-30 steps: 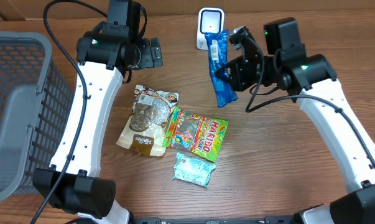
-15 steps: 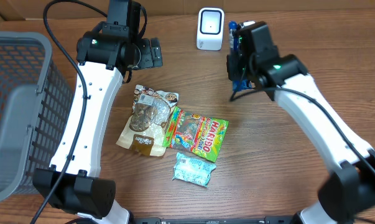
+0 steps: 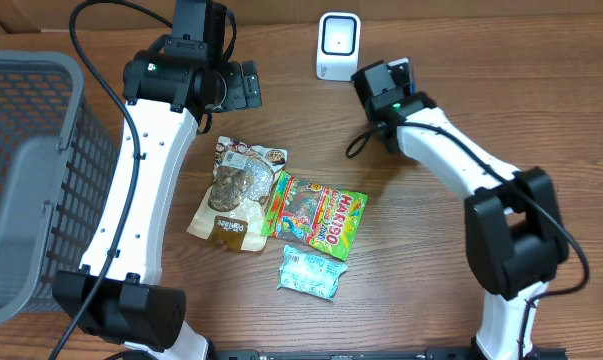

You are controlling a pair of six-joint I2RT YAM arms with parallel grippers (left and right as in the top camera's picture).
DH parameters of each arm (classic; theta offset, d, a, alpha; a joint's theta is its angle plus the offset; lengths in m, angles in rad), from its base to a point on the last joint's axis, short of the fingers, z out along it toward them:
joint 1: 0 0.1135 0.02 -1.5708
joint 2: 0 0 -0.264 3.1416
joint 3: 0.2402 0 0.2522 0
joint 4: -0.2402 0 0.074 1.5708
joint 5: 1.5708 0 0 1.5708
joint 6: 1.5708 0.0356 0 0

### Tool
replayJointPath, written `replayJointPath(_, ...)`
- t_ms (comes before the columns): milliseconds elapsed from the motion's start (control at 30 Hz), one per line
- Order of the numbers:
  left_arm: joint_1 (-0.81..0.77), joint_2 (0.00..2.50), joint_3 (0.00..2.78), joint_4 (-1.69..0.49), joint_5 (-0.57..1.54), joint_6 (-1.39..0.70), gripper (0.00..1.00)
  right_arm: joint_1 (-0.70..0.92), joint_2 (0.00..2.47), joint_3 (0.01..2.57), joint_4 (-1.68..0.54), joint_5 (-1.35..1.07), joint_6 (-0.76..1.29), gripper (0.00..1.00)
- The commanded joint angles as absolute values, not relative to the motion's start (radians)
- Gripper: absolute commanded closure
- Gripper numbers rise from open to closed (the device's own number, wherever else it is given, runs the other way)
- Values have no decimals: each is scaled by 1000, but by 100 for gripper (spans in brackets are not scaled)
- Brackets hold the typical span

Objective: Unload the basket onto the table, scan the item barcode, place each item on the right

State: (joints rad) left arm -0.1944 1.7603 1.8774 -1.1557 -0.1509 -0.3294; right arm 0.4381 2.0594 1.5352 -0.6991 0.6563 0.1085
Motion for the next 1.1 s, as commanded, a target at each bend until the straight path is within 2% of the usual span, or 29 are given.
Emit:
replayJointPath(0,-190,1745,1893,-1155,-157,-307,0,485,2097,1552,-701,714,101,96)
replayJointPath(167,-190,1745,1893,-1155,-157,-307,0,551,2104,1552,-704,582,101,93)
replayJointPath(233,-190,1745,1893,-1155,-156,-307,1,577,2105,1551,-704,551,101,82)
replayJointPath(300,-190,1745,1893,-1155,-156,-307,0,595,2106,1551,-704,521,102,78)
replayJointPath(333,-190,1745,1893,-1155,-156,-307,0,599,2106,1551,-705,512,102,73)
replayJointPath(367,-190,1745,1893,-1155,-157,-307,0,609,2106,1551,-709,467,102,64)
replayJointPath(433,-190,1745,1893,-1155,-157,-307,0,617,2106,1551,-720,387,101,58)
replayJointPath(600,-190,1745,1893,-1155,-157,-307,0,612,2085,1598,-836,242,101,52)
replayJointPath(667,-190,1745,1893,-1155,-157,-307,0,583,2065,1666,-912,130,93,50)
replayJointPath(800,-190,1745,1893,-1155,-157,-307,0,474,2035,1837,-1044,-236,-62,45)
replayJointPath(1000,-190,1745,1893,-1155,-157,-307,0,270,2041,1930,-1095,-315,-73,43)
replayJointPath(1067,-190,1745,1893,-1155,-157,-307,0,213,2066,1929,-1108,-384,-142,42)
